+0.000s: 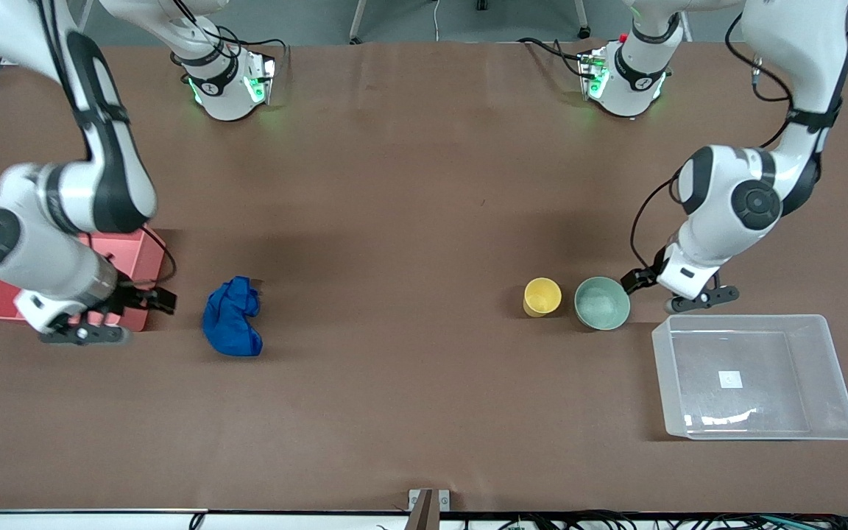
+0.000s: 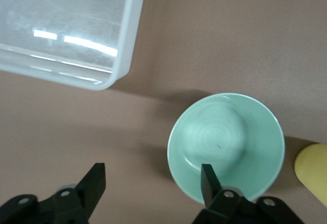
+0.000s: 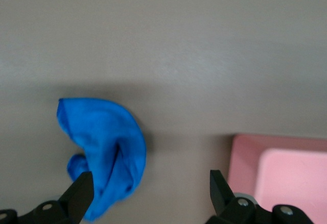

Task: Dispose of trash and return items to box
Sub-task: 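Grasp the blue cloth with the right gripper while the left gripper grasps the bowl, then drop the cloth into the pink bin while the left gripper lowers the bowl, then release the green bowl in the clear box, reach toward the yellow cup, then grasp the yellow cup with the left gripper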

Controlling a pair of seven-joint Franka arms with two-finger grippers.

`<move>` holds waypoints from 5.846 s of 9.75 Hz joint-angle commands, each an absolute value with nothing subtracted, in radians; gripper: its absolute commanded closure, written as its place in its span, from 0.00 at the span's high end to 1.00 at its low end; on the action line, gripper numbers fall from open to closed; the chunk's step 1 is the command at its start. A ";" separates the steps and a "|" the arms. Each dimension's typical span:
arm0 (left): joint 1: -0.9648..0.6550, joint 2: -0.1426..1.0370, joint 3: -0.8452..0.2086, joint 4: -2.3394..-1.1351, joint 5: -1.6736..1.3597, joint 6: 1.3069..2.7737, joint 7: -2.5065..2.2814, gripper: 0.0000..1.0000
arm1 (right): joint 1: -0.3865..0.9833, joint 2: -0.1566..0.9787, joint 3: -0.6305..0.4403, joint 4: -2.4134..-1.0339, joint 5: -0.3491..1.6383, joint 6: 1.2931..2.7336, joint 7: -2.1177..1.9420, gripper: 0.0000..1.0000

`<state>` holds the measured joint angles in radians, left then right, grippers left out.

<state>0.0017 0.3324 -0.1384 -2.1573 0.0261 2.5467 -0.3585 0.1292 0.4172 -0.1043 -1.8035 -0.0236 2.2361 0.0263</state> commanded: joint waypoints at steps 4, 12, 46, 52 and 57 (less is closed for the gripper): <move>-0.026 0.492 -0.144 -2.143 0.025 2.684 -0.414 0.15 | 0.189 0.595 -0.106 -1.793 -0.021 2.442 0.123 1.00; 0.026 0.268 -0.140 -1.938 0.031 2.309 -0.374 0.00 | 0.196 0.528 -0.106 -2.005 -0.023 2.580 0.114 0.29; 0.071 0.442 -0.420 -1.937 0.046 2.316 -0.573 0.78 | -0.144 0.293 -0.107 -1.515 -0.041 1.790 -0.198 1.00; 0.021 0.526 -0.423 -1.945 0.097 2.385 -0.718 0.50 | -0.012 0.048 -0.104 -1.522 -0.044 1.537 -0.048 1.00; 0.029 0.522 -0.423 -1.931 0.097 2.399 -0.716 0.00 | 0.008 -0.002 -0.104 -1.500 -0.040 1.471 -0.048 1.00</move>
<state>0.0246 0.5239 -0.4252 -1.9267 0.0738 2.3951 -0.7037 -0.0014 0.0176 -0.1027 -1.4857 -0.0271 1.4670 -0.0645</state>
